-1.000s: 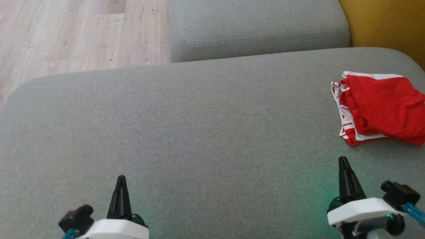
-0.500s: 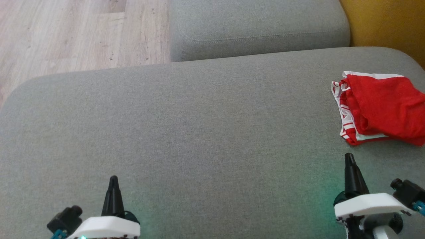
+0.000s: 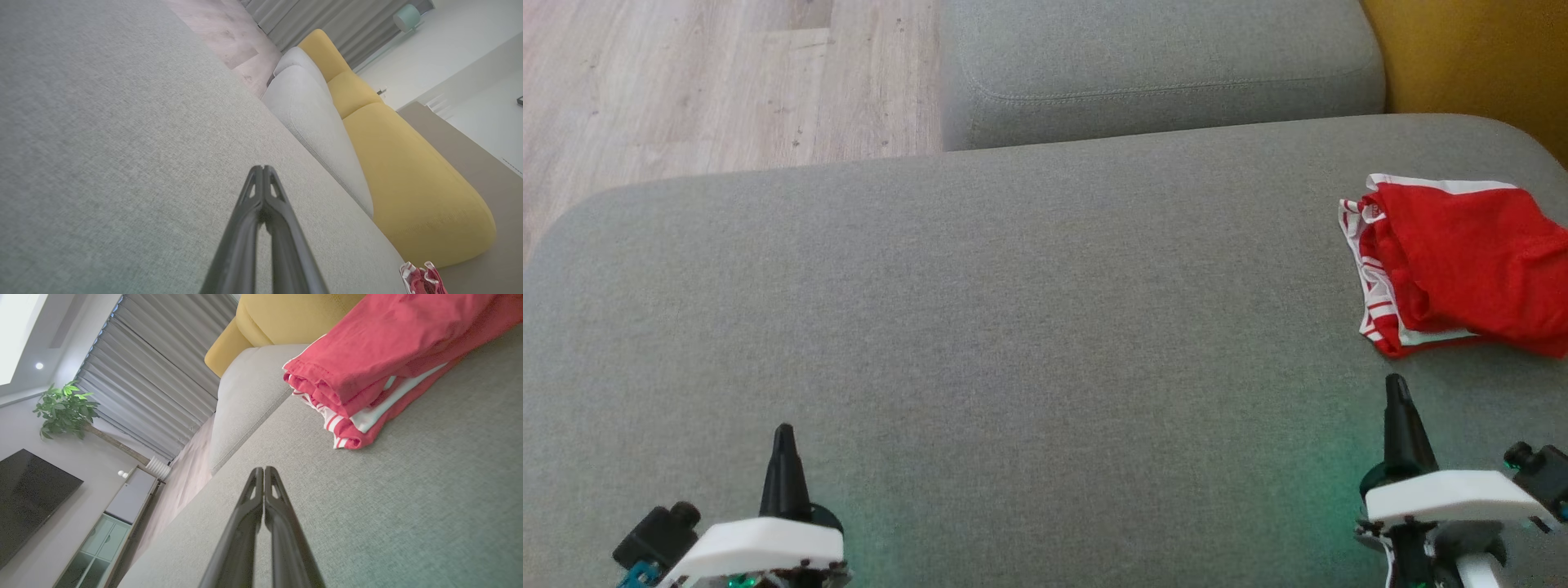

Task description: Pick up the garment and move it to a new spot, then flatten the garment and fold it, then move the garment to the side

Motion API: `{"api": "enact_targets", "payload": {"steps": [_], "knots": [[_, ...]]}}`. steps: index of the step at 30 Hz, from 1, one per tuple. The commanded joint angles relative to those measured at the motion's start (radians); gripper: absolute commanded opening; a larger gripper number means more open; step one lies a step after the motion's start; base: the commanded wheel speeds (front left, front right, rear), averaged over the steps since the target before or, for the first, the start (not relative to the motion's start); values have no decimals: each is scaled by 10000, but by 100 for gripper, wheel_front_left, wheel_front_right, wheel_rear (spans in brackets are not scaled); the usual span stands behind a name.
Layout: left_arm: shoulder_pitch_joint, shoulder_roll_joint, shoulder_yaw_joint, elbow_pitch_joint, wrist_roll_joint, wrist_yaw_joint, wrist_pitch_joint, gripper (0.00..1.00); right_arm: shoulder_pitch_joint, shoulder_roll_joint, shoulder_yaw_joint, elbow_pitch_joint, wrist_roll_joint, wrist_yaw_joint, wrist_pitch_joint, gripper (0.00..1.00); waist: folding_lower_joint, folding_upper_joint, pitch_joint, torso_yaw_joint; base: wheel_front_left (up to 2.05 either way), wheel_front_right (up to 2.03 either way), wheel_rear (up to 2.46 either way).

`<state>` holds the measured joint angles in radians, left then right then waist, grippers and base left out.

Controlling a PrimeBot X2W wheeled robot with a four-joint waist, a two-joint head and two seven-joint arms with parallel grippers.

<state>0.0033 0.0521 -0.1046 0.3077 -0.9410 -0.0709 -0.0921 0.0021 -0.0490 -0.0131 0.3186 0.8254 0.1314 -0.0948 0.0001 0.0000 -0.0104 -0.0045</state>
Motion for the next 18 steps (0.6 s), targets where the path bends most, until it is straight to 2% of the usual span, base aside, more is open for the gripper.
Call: {"api": "enact_targets", "payload": {"steps": [1, 18], "knots": [[-498, 65, 278, -349, -265, -51, 60, 0, -580, -113, 19, -382, 328, -4, 73, 0, -1, 0, 3, 1, 0, 0, 0], [-654, 70, 736, -421, -1952, -192, 548, 0, -710, -118, -203, -476, 2304, -5, 558, 0, -1, 0, 37, 12, 0, 0, 0]]}}
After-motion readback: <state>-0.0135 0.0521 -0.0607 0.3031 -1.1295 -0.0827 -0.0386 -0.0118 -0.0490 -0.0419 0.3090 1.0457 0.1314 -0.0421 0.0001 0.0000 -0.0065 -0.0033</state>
